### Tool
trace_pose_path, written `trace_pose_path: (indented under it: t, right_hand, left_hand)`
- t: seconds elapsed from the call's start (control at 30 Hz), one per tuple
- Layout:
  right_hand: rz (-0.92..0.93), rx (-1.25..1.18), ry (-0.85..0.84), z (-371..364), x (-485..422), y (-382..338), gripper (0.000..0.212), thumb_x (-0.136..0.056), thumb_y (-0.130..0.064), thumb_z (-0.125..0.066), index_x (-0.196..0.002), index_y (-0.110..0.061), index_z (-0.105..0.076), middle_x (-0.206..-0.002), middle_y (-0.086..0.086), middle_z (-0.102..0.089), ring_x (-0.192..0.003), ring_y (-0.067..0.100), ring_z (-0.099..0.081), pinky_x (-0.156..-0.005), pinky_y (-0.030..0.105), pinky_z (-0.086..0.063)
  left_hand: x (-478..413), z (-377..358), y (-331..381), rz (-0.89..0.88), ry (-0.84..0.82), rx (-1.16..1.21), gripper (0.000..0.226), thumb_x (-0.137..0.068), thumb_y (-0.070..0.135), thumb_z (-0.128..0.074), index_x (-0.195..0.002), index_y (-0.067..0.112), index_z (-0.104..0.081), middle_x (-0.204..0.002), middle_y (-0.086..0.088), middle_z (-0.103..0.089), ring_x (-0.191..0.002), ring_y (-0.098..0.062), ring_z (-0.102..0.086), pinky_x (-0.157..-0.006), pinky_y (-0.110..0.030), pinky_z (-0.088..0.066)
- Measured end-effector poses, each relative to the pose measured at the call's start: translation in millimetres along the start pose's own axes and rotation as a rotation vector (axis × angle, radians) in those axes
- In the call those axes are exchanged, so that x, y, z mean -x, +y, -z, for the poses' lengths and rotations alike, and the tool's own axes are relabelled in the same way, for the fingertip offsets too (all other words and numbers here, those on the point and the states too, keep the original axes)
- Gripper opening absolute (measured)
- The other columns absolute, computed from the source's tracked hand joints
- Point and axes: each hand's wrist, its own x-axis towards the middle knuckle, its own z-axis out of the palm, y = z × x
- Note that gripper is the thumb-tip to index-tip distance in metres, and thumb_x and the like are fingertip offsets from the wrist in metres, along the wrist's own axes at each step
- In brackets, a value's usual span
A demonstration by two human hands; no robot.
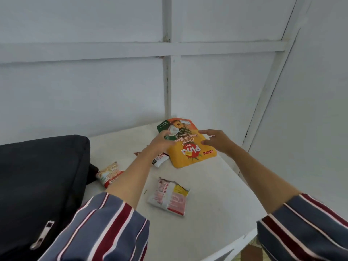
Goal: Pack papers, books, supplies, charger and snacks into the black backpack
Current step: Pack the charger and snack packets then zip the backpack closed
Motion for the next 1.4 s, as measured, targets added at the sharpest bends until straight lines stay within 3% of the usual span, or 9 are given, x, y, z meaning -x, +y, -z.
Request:
trace_pose_path:
  t: [0.17,0.27,0.43,0.6,0.8,0.97,1.17,1.33,1.4]
  right_hand:
    - [-0.060,-0.063,-0.091,-0.3,-42.2,13.2,0.041,-0.085,-0.010,-0.065,-0.125,-0.019,-0.058,-0.136,0.013,-0.048,-0.123,0.033,-0.047,-0.099,0.045,-0.045]
    - [-0.085,-0.126,-0.155,-3.8,-59.1,19.7,0.039,-0.086,-0.011,-0.064,-0.123,-0.022,-0.057,-0.131,0.012,-0.051,-0.107,0.032,-0.059,-0.081,0.039,-0.054]
    - [-0.085,-0.181,-0.188,-3.8,-73.1,26.5,0.043,-0.083,-0.010,-0.067,-0.123,-0.020,-0.057,-0.114,0.009,-0.055,-0.089,0.022,-0.060,-0.065,0.026,-0.053]
    - [-0.122,-0.289,-0.177,0.2,-77.1,31.0,0.044,-0.078,-0.006,-0.072,-0.116,-0.023,-0.058,-0.111,0.013,-0.055,-0.098,0.028,-0.058,-0.068,0.030,-0.053]
    - [-0.116,-0.618,-0.205,14.3,-72.4,15.6,0.051,-0.076,0.005,-0.067,-0.120,-0.019,-0.059,-0.121,0.014,-0.059,-0.101,0.032,-0.062,-0.076,0.044,-0.056]
    - [-0.106,-0.800,-0.271,23.2,-52.5,-10.2,0.047,-0.082,-0.002,-0.061,-0.121,-0.027,-0.058,-0.120,0.008,-0.060,-0.101,0.034,-0.062,-0.066,0.040,-0.058]
    - [-0.068,-0.785,-0.303,5.9,-1.3,-47.8,0.046,-0.083,-0.007,-0.061,-0.125,-0.025,-0.057,-0.123,0.009,-0.060,-0.102,0.034,-0.062,-0.066,0.039,-0.058]
    - [-0.043,-0.770,-0.300,-25.7,60.0,-81.7,0.043,-0.084,-0.006,-0.060,-0.124,-0.022,-0.057,-0.121,0.010,-0.060,-0.096,0.032,-0.064,-0.061,0.038,-0.058]
    - [-0.036,-0.761,-0.290,-43.7,86.8,-98.5,0.043,-0.084,-0.006,-0.061,-0.123,-0.023,-0.057,-0.120,0.010,-0.060,-0.095,0.032,-0.064,-0.060,0.038,-0.058]
  left_hand:
    - [-30.1,-0.4,3.8,-0.009,0.016,-0.051,0.060,-0.082,0.011,-0.066,-0.136,0.020,-0.042,-0.133,-0.008,-0.050,-0.119,-0.026,-0.048,-0.097,-0.035,-0.042]
    - [-42.5,1.2,5.6,-0.013,0.007,-0.109,0.062,-0.079,0.005,-0.069,-0.136,0.014,-0.043,-0.134,-0.009,-0.049,-0.121,-0.027,-0.046,-0.099,-0.034,-0.039]
    - [-54.9,4.8,9.6,0.011,0.003,-0.050,0.065,-0.075,-0.002,-0.071,-0.133,0.011,-0.046,-0.134,-0.012,-0.047,-0.120,-0.029,-0.046,-0.096,-0.037,-0.042]
    - [-54.6,4.6,17.5,0.087,-0.048,0.139,0.067,-0.075,-0.009,-0.068,-0.132,0.021,-0.046,-0.130,-0.009,-0.045,-0.109,-0.025,-0.045,-0.080,-0.035,-0.044]
    - [-40.7,17.7,34.7,0.016,-0.086,0.218,0.067,-0.075,-0.012,-0.066,-0.128,0.024,-0.048,-0.127,-0.011,-0.051,-0.114,-0.028,-0.053,-0.085,-0.040,-0.052]
    - [-7.7,41.0,50.4,-0.050,-0.128,0.323,0.063,-0.078,-0.012,-0.063,-0.131,0.019,-0.047,-0.131,-0.012,-0.053,-0.118,-0.028,-0.053,-0.090,-0.039,-0.050]
    - [52.9,67.0,47.9,-0.117,-0.112,0.314,0.062,-0.079,-0.013,-0.061,-0.131,0.019,-0.048,-0.120,-0.010,-0.055,-0.111,-0.024,-0.054,-0.086,-0.036,-0.050]
    - [111.9,98.8,22.6,-0.138,-0.140,0.281,0.059,-0.079,-0.010,-0.064,-0.127,0.023,-0.050,-0.131,-0.014,-0.050,-0.119,-0.027,-0.052,-0.095,-0.041,-0.048]
    - [140.1,115.4,10.5,-0.154,-0.143,0.268,0.059,-0.080,-0.009,-0.064,-0.128,0.022,-0.049,-0.131,-0.013,-0.050,-0.117,-0.025,-0.053,-0.090,-0.037,-0.051]
